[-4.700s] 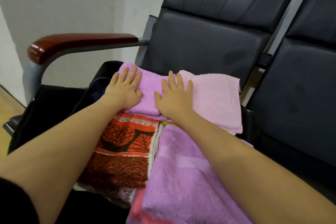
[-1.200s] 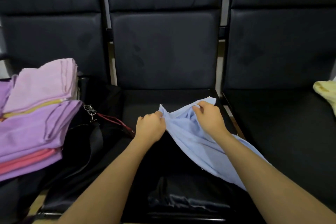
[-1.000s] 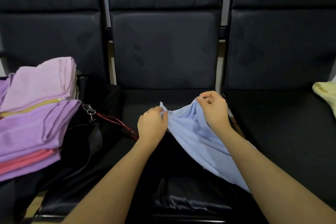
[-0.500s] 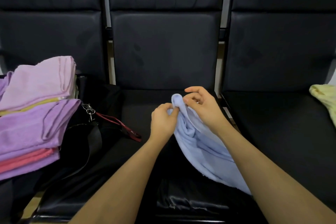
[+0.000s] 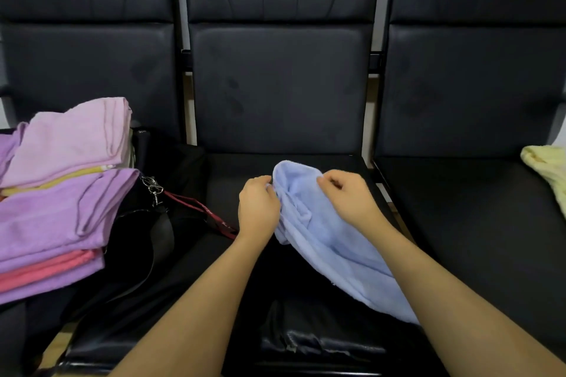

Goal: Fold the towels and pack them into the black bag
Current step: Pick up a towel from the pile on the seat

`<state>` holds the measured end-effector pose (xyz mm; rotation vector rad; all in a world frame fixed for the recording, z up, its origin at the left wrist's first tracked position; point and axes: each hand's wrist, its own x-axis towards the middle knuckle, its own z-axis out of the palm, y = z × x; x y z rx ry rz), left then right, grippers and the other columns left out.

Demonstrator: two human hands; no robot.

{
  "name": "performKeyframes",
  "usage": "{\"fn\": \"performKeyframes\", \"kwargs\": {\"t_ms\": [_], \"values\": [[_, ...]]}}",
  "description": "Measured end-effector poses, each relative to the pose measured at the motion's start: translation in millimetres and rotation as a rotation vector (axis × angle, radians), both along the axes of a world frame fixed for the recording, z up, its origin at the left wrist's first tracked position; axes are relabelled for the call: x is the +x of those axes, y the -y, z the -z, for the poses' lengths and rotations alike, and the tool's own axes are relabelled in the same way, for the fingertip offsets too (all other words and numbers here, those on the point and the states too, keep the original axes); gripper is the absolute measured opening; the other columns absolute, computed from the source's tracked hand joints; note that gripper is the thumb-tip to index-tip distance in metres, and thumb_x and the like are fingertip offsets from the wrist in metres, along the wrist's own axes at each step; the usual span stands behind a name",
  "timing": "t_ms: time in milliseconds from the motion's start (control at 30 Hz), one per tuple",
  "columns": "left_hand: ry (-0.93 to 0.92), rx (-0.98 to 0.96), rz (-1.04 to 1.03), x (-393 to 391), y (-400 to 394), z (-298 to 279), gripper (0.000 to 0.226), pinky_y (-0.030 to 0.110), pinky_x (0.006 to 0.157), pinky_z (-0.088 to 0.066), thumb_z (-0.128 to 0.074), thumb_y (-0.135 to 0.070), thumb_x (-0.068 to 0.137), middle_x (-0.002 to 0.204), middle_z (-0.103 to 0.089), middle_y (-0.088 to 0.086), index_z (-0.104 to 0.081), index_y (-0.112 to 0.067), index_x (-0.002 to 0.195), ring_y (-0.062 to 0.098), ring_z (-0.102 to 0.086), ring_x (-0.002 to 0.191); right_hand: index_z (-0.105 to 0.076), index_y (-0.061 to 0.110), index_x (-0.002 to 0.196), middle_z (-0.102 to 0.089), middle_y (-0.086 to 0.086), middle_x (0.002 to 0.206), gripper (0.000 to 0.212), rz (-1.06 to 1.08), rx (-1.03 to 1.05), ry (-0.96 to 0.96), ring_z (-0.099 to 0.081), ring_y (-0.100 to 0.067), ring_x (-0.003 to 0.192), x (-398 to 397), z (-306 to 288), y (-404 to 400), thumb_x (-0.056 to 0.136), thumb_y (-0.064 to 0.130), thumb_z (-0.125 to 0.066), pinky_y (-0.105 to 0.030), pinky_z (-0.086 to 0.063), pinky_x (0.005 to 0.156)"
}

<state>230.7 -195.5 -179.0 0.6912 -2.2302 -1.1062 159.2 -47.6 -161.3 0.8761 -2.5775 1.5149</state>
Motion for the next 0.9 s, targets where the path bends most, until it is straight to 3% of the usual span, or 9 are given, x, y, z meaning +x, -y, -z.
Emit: {"fn": "performKeyframes", "kwargs": {"t_ms": [100, 233, 333, 400, 467, 600, 733, 833, 900], "values": [[-0.02, -0.068, -0.034, 6.2, 3.7, -3.3, 0.04, 0.036, 0.104, -0.04, -0.038, -0.002, 0.095, 0.129, -0.055, 0.011, -0.052, -0.006, 0.133, 0.027, -0.052, 0.12, -0.046, 0.009, 0.061, -0.043, 0.002, 0.056, 0.036, 0.133, -0.26, 0.125, -0.038, -0.008, 0.053, -0.7, -10.8, -3.0, 0.095, 0.016, -0.051, -0.022, -0.035, 0.053], [-0.041, -0.163, -0.101, 9.8, 10.1, -11.4, 0.046, 0.036, 0.104, -0.033, -0.035, 0.002, 0.093, 0.114, -0.063, 0.01, -0.051, -0.013, 0.134, 0.027, -0.054, 0.109, -0.047, -0.002, 0.068, -0.044, -0.007, 0.063, 0.036, 0.249, -0.431, 0.132, -0.041, -0.015, 0.059, -7.5, -15.1, -8.8, 0.097, 0.021, -0.051, -0.025, -0.038, 0.058], [-0.072, -0.098, -0.058, 11.8, 12.6, -14.9, 0.042, 0.039, 0.105, -0.035, -0.037, 0.0, 0.094, 0.12, -0.061, 0.009, -0.055, -0.013, 0.131, 0.026, -0.053, 0.114, -0.056, -0.003, 0.084, -0.053, -0.005, 0.076, 0.023, 0.216, -0.411, 0.096, -0.048, -0.013, 0.067, -5.5, -18.1, -11.4, 0.096, 0.016, -0.05, -0.021, -0.04, 0.061], [-0.117, 0.016, -0.012, 14.9, 11.0, -19.8, 0.041, 0.038, 0.102, -0.042, -0.037, -0.003, 0.096, 0.124, -0.059, 0.008, -0.055, -0.014, 0.131, 0.024, -0.054, 0.115, -0.063, 0.011, 0.101, -0.062, 0.006, 0.092, 0.013, 0.176, -0.397, 0.119, -0.058, -0.006, 0.082, -0.4, -22.1, -12.0, 0.095, 0.012, -0.051, -0.016, -0.044, 0.068], [-0.183, 0.081, 0.019, 19.0, 10.2, -26.9, 0.041, 0.03, 0.096, -0.045, -0.036, -0.003, 0.096, 0.119, -0.06, 0.005, -0.054, -0.014, 0.131, 0.019, -0.057, 0.109, -0.062, 0.018, 0.114, -0.063, 0.013, 0.102, 0.023, 0.156, -0.424, 0.117, -0.06, -0.004, 0.095, 4.3, -26.7, -11.7, 0.095, 0.01, -0.052, -0.011, -0.044, 0.071], [-0.278, -0.005, 0.001, 20.4, 18.0, -43.3, 0.035, 0.022, 0.081, -0.047, -0.038, -0.007, 0.097, 0.105, -0.066, 0.006, -0.061, -0.015, 0.121, 0.017, -0.061, 0.092, -0.049, 0.021, 0.134, -0.063, 0.007, 0.096, 0.042, 0.19, -0.502, 0.042, -0.057, -0.005, 0.091, 14.1, -44.5, -10.2, 0.095, 0.007, -0.051, 0.001, -0.041, 0.064], [-0.324, -0.125, -0.013, 15.5, 30.3, -67.1, 0.032, 0.007, 0.062, -0.043, -0.039, -0.008, 0.097, 0.095, -0.069, 0.003, -0.066, -0.015, 0.112, 0.005, -0.059, 0.071, -0.063, 0.021, 0.111, -0.063, 0.009, 0.1, 0.023, 0.23, -0.509, -0.029, -0.057, 0.005, 0.085, 13.7, -67.9, -8.8, 0.096, 0.009, -0.05, -0.012, -0.047, 0.083], [-0.374, -0.11, -0.026, 13.8, 38.5, -99.9, 0.035, 0.006, 0.056, -0.043, -0.037, -0.005, 0.096, 0.09, -0.069, 0.002, -0.069, -0.016, 0.107, 0.006, -0.057, 0.064, -0.065, 0.019, 0.104, -0.063, 0.008, 0.101, 0.019, 0.262, -0.561, -0.058, -0.057, 0.007, 0.084, 11.3, -90.0, -3.6, 0.094, 0.011, -0.052, 0.0, -0.043, 0.066], [-0.408, -0.08, -0.028, 13.9, 41.6, -122.4, 0.037, 0.002, 0.055, -0.041, -0.036, -0.003, 0.095, 0.091, -0.067, 0.001, -0.07, -0.015, 0.104, 0.004, -0.056, 0.066, -0.066, 0.018, 0.104, -0.064, 0.005, 0.103, 0.019, 0.297, -0.616, -0.062, -0.058, 0.003, 0.085, 10.3, -107.5, -0.9, 0.092, 0.01, -0.052, -0.002, -0.043, 0.064]]}}
